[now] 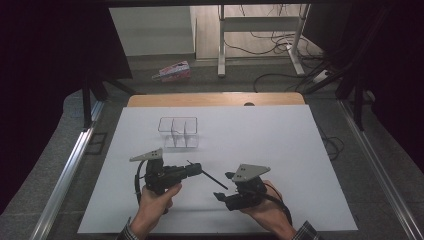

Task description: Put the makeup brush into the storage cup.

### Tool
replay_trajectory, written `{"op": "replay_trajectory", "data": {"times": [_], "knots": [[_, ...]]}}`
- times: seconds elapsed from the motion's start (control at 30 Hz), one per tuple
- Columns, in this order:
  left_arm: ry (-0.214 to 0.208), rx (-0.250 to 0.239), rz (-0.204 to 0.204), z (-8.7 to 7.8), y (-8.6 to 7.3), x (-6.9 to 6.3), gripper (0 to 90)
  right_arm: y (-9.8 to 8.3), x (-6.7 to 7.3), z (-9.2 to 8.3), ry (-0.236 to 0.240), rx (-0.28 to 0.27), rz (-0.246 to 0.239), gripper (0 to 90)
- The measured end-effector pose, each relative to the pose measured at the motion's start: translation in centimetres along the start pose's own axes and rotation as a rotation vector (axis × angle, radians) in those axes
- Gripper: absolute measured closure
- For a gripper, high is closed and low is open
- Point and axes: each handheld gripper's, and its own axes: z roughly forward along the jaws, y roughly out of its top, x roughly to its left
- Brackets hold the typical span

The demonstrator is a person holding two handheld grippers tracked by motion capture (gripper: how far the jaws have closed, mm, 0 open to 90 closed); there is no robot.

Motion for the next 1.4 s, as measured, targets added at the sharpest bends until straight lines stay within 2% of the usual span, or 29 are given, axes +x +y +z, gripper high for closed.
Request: {"op": "replay_trajectory", "data": {"times": [0.07,0.3,0.63,1.4], "knots": [[0.011,0.001,0.009,-0.1,0.0,0.0,85.4,-0.1,0.1,0.4,-0.023,0.019,-0.013,10.7],[0.050,0.016,0.038,-0.3,0.1,-0.3,85.3,-0.4,0.3,0.8,-0.018,0.043,-0.018,4.8],[0.111,0.021,0.066,-1.0,0.3,-0.3,85.3,-0.9,-0.5,0.5,-0.008,0.055,0.017,3.7],[0.311,0.082,0.163,-2.4,0.6,-0.4,85.2,-1.9,-2.3,-0.9,-0.042,0.088,0.042,2.7]]}}
